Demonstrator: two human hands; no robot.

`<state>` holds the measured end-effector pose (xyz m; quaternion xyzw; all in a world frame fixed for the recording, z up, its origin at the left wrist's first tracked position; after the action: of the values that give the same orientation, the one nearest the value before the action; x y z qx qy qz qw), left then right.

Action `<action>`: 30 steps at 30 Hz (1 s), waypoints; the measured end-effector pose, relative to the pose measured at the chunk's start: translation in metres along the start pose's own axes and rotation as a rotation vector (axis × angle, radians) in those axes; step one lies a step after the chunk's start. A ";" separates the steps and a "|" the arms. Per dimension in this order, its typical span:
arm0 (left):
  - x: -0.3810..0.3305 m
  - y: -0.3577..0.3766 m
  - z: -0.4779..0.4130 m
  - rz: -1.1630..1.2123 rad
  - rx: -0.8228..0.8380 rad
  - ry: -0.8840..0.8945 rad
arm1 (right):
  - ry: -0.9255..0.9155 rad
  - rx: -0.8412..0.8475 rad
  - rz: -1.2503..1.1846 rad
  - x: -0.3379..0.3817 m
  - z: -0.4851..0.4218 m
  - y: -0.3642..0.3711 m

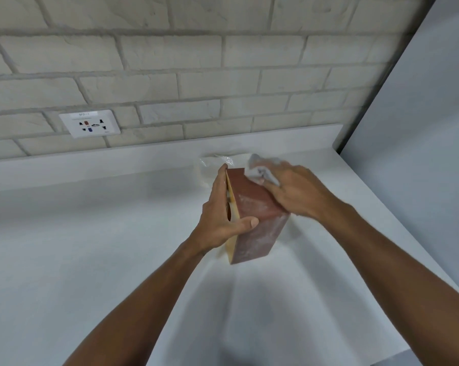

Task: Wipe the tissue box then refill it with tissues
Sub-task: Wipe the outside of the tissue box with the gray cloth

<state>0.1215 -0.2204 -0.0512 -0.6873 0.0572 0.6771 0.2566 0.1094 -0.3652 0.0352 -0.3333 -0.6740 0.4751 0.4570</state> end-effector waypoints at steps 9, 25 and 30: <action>-0.002 -0.003 0.000 -0.026 -0.019 0.012 | -0.092 0.030 0.047 0.036 -0.024 0.004; -0.006 -0.006 0.005 -0.082 -0.068 0.012 | -0.082 0.051 0.132 0.026 -0.047 0.011; -0.007 -0.003 0.006 0.004 -0.047 0.043 | -0.240 0.092 0.015 0.040 -0.015 0.014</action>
<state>0.1170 -0.2177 -0.0433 -0.7075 0.0481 0.6637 0.2379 0.1096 -0.3203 0.0365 -0.2579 -0.6989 0.5453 0.3841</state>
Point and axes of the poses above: each hand's wrist, its own z-axis away from the middle knuckle, its own y-axis out of the palm, x = y × z, the point moved 8 cm from there along -z, towards the middle knuckle, and after that the axes turned 11 degrees about -y, right-handed, at the moved point
